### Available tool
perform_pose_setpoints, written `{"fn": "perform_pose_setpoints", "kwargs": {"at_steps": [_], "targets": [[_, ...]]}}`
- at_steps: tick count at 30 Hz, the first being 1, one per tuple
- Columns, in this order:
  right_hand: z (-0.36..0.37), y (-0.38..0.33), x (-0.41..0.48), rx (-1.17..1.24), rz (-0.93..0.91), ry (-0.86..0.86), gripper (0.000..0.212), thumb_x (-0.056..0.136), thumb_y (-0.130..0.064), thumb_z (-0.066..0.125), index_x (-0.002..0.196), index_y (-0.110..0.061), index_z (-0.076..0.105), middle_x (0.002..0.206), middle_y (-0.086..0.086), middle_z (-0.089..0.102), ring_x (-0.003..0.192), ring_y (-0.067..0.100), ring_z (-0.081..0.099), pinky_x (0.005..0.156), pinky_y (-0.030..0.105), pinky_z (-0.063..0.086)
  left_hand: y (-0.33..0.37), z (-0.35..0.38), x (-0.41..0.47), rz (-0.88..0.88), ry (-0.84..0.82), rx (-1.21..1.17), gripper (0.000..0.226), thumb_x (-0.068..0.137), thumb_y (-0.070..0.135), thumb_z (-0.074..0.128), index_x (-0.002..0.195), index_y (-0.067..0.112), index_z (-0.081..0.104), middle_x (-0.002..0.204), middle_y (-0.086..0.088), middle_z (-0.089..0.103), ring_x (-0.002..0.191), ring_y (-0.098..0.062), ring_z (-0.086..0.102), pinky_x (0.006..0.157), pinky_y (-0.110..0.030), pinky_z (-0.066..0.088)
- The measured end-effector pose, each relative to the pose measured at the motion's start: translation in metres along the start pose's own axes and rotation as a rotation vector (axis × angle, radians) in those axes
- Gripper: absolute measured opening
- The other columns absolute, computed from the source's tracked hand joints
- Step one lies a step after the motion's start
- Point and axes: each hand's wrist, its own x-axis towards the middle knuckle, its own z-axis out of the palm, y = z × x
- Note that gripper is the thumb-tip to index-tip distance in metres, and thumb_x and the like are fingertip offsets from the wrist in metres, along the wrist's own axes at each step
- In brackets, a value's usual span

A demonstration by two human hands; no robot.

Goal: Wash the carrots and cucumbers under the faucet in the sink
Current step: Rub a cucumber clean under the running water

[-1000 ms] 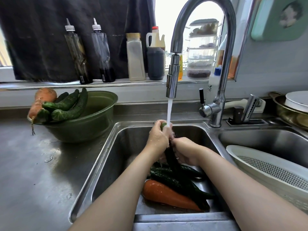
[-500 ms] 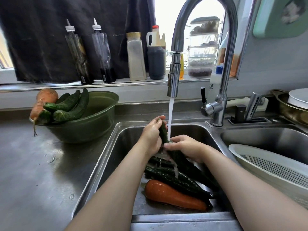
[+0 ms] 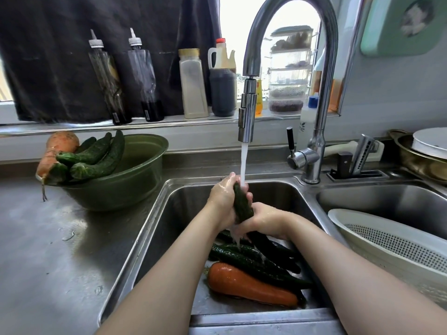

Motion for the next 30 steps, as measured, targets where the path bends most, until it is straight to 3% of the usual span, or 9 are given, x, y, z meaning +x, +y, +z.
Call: {"fn": "perform_pose_setpoints", "kwargs": {"at_steps": [7,10,15,18,20,22,24,27,30], "targets": [[-0.010,-0.001,-0.008,0.142,-0.068,0.126,0.010,0.088,-0.013,0.079,0.090,-0.004,0.076,0.086,0.014,0.076,0.074,0.020,0.069,0.074,0.030,0.056,0.012,-0.014,-0.002,0.039,-0.205,0.033,0.021,0.111,0.012,0.036,0.117,0.009,0.056,0.114,-0.010,0.070,0.104,-0.023,0.069,0.087,-0.038,0.056],[-0.008,-0.006,-0.010,0.156,-0.085,0.120,0.016,0.101,-0.019,0.064,0.103,-0.005,0.072,0.092,0.017,0.076,0.073,0.017,0.066,0.074,0.031,0.054,0.014,-0.023,0.006,0.142,-0.162,0.132,0.020,0.108,0.011,0.047,0.122,0.003,0.060,0.116,-0.014,0.071,0.102,-0.025,0.073,0.078,-0.039,0.064],[0.000,-0.015,0.003,-0.057,-0.110,0.321,0.032,0.095,-0.050,0.062,0.103,-0.020,0.063,0.088,0.006,0.072,0.076,0.020,0.066,0.077,0.045,0.056,0.017,-0.034,0.014,0.238,0.107,0.097,0.008,0.094,0.014,0.072,0.098,0.007,0.071,0.094,-0.012,0.075,0.087,-0.024,0.074,0.064,-0.031,0.062],[0.006,-0.020,0.008,-0.136,-0.139,0.318,0.023,0.096,-0.027,0.068,0.118,-0.027,0.061,0.087,-0.004,0.069,0.080,0.016,0.065,0.076,0.037,0.056,0.019,-0.036,0.015,0.281,0.203,0.038,0.015,0.087,0.014,0.079,0.097,0.005,0.073,0.090,-0.011,0.075,0.083,-0.022,0.075,0.062,-0.030,0.062],[0.008,-0.023,0.005,-0.168,-0.130,0.281,0.045,0.092,-0.011,0.072,0.129,-0.032,0.057,0.088,-0.007,0.068,0.076,0.015,0.065,0.066,0.025,0.052,0.019,-0.036,0.016,0.308,0.235,0.011,0.016,0.085,0.013,0.081,0.097,0.006,0.073,0.088,-0.010,0.075,0.083,-0.021,0.074,0.066,-0.031,0.063],[0.007,-0.023,0.004,-0.207,-0.139,0.297,0.042,0.095,-0.019,0.072,0.133,-0.027,0.057,0.097,-0.008,0.069,0.084,0.009,0.065,0.069,0.020,0.048,0.018,-0.036,0.014,0.333,0.209,0.053,0.017,0.087,0.016,0.080,0.098,0.006,0.073,0.090,-0.008,0.074,0.086,-0.021,0.073,0.068,-0.031,0.063],[0.010,-0.027,0.001,-0.233,-0.158,0.338,0.030,0.099,-0.035,0.066,0.127,-0.024,0.060,0.103,-0.009,0.068,0.093,0.008,0.064,0.073,0.018,0.045,0.017,-0.036,0.012,0.337,0.118,0.159,0.018,0.092,0.022,0.074,0.102,0.008,0.072,0.095,-0.005,0.076,0.088,-0.020,0.072,0.071,-0.031,0.062],[0.011,-0.032,0.001,-0.282,-0.167,0.451,0.030,0.103,-0.053,0.050,0.097,-0.028,0.066,0.083,-0.011,0.066,0.078,0.004,0.061,0.065,0.020,0.042,0.018,-0.037,0.010,0.288,-0.027,0.244,0.023,0.104,0.030,0.056,0.104,0.011,0.068,0.102,-0.003,0.079,0.093,-0.020,0.072,0.088,-0.038,0.056],[0.008,-0.033,0.000,-0.532,-0.166,0.519,0.040,0.109,-0.045,0.037,0.092,-0.022,0.065,0.082,-0.002,0.066,0.081,0.021,0.063,0.067,0.034,0.039,0.018,-0.042,0.012,0.233,-0.133,0.208,0.030,0.111,0.028,0.040,0.104,0.011,0.063,0.117,-0.012,0.076,0.111,-0.028,0.069,0.110,-0.050,0.046]]}}
